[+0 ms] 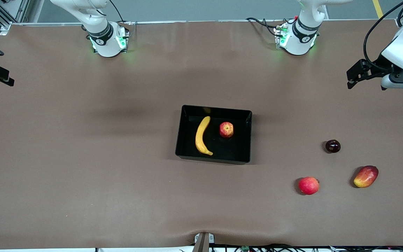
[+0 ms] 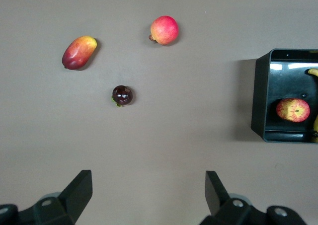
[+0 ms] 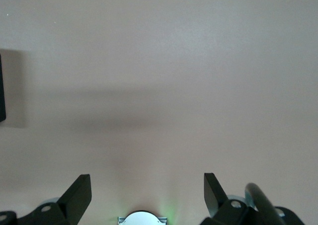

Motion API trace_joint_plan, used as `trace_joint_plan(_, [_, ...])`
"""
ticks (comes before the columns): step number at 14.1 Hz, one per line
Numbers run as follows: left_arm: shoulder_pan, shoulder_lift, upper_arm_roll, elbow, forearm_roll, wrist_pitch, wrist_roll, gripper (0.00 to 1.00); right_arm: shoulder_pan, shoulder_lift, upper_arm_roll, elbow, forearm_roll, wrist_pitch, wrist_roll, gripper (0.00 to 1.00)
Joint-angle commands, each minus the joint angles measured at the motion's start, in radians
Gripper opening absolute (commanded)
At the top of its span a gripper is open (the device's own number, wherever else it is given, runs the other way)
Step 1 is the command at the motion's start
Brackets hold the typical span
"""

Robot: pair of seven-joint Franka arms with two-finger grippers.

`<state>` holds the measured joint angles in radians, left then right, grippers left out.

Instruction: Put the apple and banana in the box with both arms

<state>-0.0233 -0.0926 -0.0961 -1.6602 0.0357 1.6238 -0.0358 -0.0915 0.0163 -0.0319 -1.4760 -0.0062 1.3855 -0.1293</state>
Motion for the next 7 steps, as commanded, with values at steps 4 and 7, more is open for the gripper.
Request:
trace_joint_plan(4, [0.006,0.016,0.003,0.040,-0.016,-0.015,0.019,1.00,-0.004,-0.009,-0.002,0.005,-0.023,-0.010,0.005,1.00])
trace_joint_plan(7, [0.006,0.020,0.003,0.040,-0.011,-0.015,0.017,1.00,-0.002,-0.009,0.000,0.005,-0.023,-0.009,0.005,1.00])
